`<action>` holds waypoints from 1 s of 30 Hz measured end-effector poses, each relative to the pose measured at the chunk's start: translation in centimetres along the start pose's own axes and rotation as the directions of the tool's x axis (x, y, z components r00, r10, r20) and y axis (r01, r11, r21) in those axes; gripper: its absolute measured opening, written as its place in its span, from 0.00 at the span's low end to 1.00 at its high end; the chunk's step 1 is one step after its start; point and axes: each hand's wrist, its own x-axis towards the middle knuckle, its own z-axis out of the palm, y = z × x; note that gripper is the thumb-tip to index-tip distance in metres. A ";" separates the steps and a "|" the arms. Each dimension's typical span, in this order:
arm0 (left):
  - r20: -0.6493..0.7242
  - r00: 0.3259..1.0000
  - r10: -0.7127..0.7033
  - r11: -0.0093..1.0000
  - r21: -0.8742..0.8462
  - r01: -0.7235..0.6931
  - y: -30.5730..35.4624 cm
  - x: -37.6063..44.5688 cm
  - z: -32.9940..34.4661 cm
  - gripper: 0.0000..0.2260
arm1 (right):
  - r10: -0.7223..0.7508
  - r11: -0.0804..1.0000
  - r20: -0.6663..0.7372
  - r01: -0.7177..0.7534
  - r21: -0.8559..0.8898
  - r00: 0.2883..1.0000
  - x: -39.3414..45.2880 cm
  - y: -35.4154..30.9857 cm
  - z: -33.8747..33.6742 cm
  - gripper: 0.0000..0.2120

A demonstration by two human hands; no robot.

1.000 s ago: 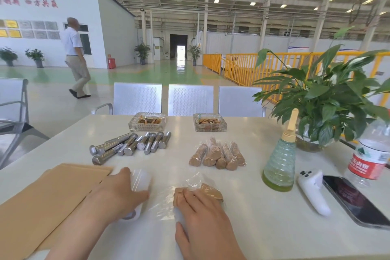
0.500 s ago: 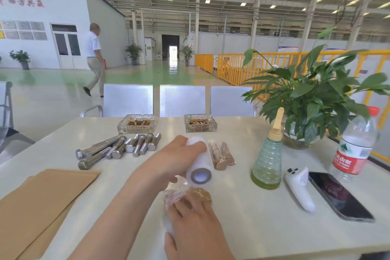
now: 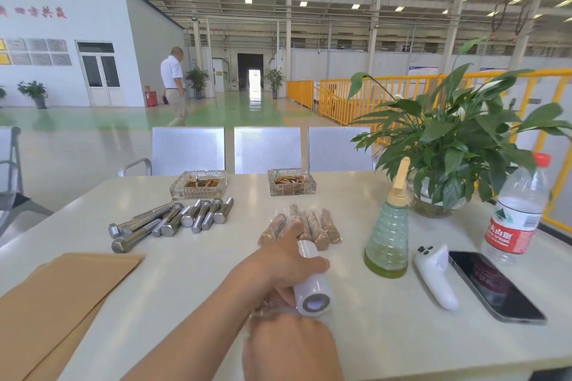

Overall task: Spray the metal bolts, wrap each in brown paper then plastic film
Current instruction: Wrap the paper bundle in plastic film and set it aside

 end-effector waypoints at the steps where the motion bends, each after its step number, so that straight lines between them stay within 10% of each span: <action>1: -0.026 1.000 0.007 0.999 0.033 -0.006 0.0 -0.1 -0.2 0.39 | 0.075 0.995 0.039 -0.078 0.063 0.996 -0.2 1.3 -0.7 0.15; 5: -0.011 1.000 0.014 0.999 -0.031 -0.014 -0.1 -0.4 -0.2 0.34 | 0.206 0.971 -0.342 -0.149 0.187 0.917 -0.3 5.2 -3.4 0.12; 11: -0.022 0.999 0.047 0.994 -0.096 -0.048 -0.2 -1.0 0.0 0.30 | 0.063 0.813 -0.094 0.004 0.583 0.994 2.5 8.6 -1.7 0.31; 21: -0.016 0.998 0.063 0.998 0.009 -0.063 -1.8 -2.0 -0.5 0.07 | 0.078 0.790 -0.143 0.027 0.612 0.987 3.8 10.6 1.1 0.39; 26: -0.077 0.985 0.157 0.980 -0.113 -0.165 -3.3 -3.1 -0.1 0.17 | 0.123 0.839 -0.196 0.004 0.545 0.973 3.2 11.1 2.0 0.33; 30: -0.176 0.919 0.352 0.888 0.373 -0.269 -3.9 -2.7 -0.5 0.08 | 0.110 0.907 -0.210 -0.011 0.421 0.972 2.9 10.5 2.2 0.33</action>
